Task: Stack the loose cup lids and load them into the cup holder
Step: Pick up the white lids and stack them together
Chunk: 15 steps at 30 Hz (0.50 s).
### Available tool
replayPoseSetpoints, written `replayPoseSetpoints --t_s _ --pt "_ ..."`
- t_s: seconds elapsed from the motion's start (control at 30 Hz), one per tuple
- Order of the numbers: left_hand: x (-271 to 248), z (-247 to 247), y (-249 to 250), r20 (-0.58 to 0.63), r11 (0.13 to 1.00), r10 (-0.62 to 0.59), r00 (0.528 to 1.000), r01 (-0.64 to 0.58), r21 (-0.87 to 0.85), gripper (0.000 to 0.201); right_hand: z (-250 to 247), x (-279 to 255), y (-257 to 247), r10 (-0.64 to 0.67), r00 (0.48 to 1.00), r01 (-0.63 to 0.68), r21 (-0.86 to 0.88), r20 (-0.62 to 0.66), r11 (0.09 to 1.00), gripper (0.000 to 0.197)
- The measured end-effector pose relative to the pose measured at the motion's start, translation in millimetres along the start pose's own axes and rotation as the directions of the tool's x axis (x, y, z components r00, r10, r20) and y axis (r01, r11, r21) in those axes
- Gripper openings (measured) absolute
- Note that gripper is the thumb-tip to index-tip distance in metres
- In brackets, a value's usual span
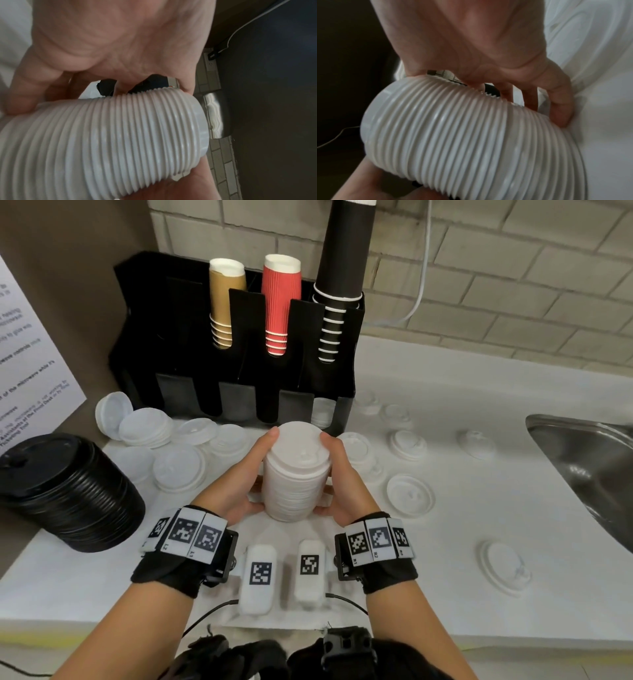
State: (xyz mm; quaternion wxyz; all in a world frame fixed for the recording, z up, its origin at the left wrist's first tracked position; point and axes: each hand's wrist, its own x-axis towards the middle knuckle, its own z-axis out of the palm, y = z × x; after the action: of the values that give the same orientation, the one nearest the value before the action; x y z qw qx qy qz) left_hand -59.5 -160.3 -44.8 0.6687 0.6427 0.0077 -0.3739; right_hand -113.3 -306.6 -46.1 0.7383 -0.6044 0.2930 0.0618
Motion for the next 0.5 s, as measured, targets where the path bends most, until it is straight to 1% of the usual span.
replayPoseSetpoints --t_s 0.07,0.17,0.3,0.4,0.5 --pt "-2 -2 1 -0.01 1.0 0.005 1.0 -0.005 -0.006 0.092 2 0 0 0.003 1.0 -0.003 0.0 0.015 1.0 0.04" --pt "-4 -6 0 -0.027 1.0 -0.01 1.0 0.009 -0.011 0.088 4 2 2 0.007 0.999 -0.007 -0.005 0.031 1.0 0.04" --pt "-3 -11 -2 -0.027 0.999 -0.027 0.999 0.026 -0.029 0.092 4 4 2 0.008 0.997 -0.007 -0.013 0.073 1.0 0.042" --pt "-3 -16 -1 -0.02 0.999 -0.038 0.999 0.037 -0.035 0.085 5 3 0 0.014 0.993 -0.012 -0.013 0.115 1.0 0.038" --pt "-4 -18 5 0.0 0.999 -0.018 1.0 0.018 -0.037 0.073 6 1 -4 0.015 0.993 -0.016 0.013 0.117 1.0 0.047"
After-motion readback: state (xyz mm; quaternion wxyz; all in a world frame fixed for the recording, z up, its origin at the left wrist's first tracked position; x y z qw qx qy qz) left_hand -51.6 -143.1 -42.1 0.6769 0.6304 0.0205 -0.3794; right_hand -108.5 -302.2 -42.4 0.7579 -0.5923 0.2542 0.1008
